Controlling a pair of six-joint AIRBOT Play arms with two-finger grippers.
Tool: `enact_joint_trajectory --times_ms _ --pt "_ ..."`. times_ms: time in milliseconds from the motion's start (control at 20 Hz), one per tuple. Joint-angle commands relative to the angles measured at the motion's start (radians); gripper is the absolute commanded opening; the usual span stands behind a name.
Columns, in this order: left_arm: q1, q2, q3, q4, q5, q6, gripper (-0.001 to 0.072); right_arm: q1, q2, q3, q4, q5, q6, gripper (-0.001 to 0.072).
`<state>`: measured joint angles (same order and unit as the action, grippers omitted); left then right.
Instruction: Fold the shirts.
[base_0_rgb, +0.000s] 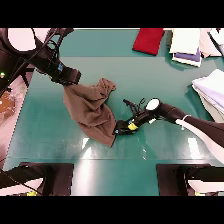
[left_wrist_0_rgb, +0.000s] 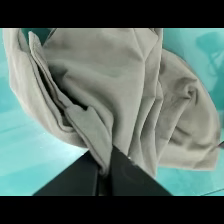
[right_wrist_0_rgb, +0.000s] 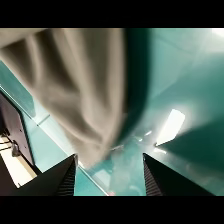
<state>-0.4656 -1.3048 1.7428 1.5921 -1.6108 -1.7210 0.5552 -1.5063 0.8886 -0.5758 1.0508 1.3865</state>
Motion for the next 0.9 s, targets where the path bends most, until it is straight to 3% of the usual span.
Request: enact_joint_trajectory --times_ms 0,50,100,200,250,400,500,700,850 --pt "0.001 0.0 -0.002 -0.001 0.006 0.002 0.0028 0.072 -0.02 0.003 0.082 -0.116 0.019 0.0477" --pt "0.001 0.0 -0.002 -0.001 0.007 0.002 0.0028 0.073 -0.02 0.003 0.095 -0.143 0.027 0.0474" --pt "0.001 0.001 -0.002 -0.001 0.01 0.002 0.0028 0.07 -0.02 0.003 0.108 -0.16 0.027 0.0418" --pt "0.001 0.001 -0.002 0.002 0.031 0.003 0.0028 0.058 -0.019 0.003 0.115 -0.18 0.026 0.0079" --pt "0.001 0.001 -0.002 0.007 0.043 0.013 0.0028 0.045 -0.014 0.003 0.113 -0.171 0.025 0.0023" --pt "0.001 0.004 0.028 0.187 0.045 0.029 0.0028 -0.046 0.127 0.003 0.084 -0.12 0.0 0.0021" --pt "0.011 0.021 0.114 0.349 0.053 0.015 0.0028 -0.164 0.343 0.004 0.08 -0.137 0.001 0.002" --pt "0.076 0.06 0.334 0.34 0.19 -0.155 0.0028 -0.432 0.773 0.188 -0.038 -0.248 0.073 0.0019" --pt "0.076 0.089 0.347 0.298 0.296 -0.277 0.0028 -0.599 0.865 0.447 -0.219 -0.132 0.147 0.0019"
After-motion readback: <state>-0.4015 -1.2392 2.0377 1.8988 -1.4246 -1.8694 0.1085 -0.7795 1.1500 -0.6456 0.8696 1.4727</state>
